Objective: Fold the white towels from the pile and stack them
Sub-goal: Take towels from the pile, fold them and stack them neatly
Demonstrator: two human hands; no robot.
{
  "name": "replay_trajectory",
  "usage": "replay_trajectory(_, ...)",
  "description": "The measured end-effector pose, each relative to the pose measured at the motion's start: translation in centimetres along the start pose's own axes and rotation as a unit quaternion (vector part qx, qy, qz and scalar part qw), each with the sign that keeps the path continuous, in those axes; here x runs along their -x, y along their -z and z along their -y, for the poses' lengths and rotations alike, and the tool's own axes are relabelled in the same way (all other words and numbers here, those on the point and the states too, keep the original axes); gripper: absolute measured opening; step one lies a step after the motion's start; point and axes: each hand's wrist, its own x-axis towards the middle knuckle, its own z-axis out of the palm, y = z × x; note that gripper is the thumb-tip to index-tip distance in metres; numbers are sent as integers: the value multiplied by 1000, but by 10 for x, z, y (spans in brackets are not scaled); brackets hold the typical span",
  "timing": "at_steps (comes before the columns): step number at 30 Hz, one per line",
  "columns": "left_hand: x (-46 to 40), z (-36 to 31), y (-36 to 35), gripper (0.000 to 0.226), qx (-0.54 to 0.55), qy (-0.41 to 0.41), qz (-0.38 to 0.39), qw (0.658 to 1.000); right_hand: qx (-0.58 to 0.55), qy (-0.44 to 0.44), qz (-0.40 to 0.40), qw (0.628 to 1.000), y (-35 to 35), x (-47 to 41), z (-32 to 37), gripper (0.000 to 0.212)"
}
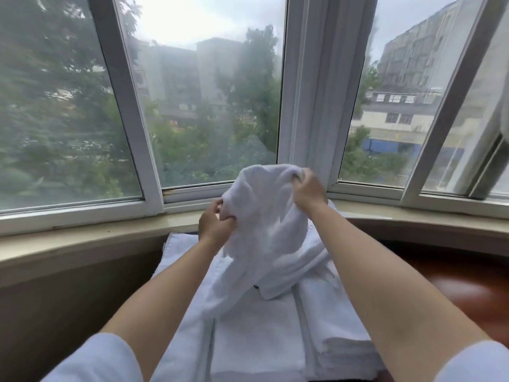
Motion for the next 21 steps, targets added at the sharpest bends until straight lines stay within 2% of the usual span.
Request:
replay_trajectory(1,0,-4,2,33,-64,-29,-28,997,-27,-22,-87,996,11,-6,-6,21)
replay_trajectory(2,1,-6,4,28,-120,-39,-49,991,-45,-42,-141,988,22,-10,-15,22)
replay_trajectory(4,4,-4,1,25,-196,-20,-73,978,-36,-56,-157,985,37,-15,-38,23)
replay_trajectory(6,16,-3,-14,21,-196,0,-68,978,-16,-38,-100,994,42,-11,-65,25)
replay_trajectory(8,33,-12,-37,19,-127,-12,-51,990,-42,-26,-15,999,38,-3,-86,29)
replay_trajectory(10,46,-32,-61,26,-59,-40,-28,997,-38,5,87,995,35,4,-97,40)
replay_trajectory(13,53,-73,-91,31,23,-77,-8,997,-86,56,259,961,28,12,-93,79)
replay_trajectory(14,54,-88,-99,31,65,-80,-8,995,-117,65,293,947,23,15,-89,94)
replay_trajectory(16,53,-114,-111,30,149,-85,1,985,-173,76,286,939,14,19,-79,112)
replay_trajectory(17,53,-123,-113,29,180,-88,10,980,-210,70,256,941,11,20,-75,110)
replay_trajectory(19,51,-135,-116,29,230,-86,33,969,-251,60,180,949,8,20,-71,86)
replay_trajectory(21,46,-136,-116,30,275,-74,76,956,-214,62,99,970,11,18,-73,58)
